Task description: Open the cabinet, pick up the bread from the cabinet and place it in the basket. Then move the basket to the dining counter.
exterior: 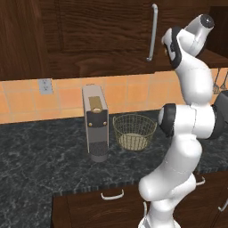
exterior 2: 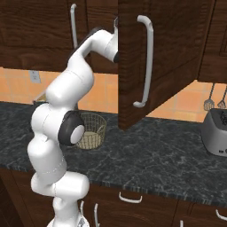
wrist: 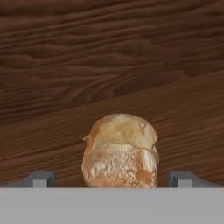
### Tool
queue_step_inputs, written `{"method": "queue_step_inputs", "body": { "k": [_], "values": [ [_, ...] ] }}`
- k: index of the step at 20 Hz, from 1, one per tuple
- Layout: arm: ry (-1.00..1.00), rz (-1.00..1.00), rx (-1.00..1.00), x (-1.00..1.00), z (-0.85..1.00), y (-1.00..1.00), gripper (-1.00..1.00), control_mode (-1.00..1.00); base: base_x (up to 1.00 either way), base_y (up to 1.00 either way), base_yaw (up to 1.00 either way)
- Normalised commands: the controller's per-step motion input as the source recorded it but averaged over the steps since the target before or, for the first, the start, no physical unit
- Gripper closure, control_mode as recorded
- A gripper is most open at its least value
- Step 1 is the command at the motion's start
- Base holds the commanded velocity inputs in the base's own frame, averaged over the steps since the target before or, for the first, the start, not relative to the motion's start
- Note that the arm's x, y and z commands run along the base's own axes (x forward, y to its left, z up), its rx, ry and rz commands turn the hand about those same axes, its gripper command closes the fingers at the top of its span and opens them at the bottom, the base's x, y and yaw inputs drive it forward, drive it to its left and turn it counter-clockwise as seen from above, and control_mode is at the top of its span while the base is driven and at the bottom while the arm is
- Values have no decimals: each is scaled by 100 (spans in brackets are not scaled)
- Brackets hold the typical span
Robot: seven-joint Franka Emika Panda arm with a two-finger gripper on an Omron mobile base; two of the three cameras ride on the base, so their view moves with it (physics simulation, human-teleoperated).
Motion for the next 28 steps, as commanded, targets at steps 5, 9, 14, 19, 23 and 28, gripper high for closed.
{"method": "queue_step_inputs", "body": {
  "k": [5, 9, 14, 19, 23, 28],
  "values": [
    [8, 1, 0, 53, -14, -3, -100, -100, 0, 0, 0],
    [2, 3, 0, 41, -21, -11, -100, -100, 0, 0, 0],
    [0, 4, 0, 17, -42, -5, 100, -100, 0, 0, 0],
    [-12, 1, 0, -27, -15, 4, 100, -100, 0, 0, 0],
    [-30, 0, 0, -86, -22, 41, 100, -100, 0, 0, 0],
    [-32, 1, 0, -95, -2, 50, 100, -100, 0, 0, 0]
  ]
}}
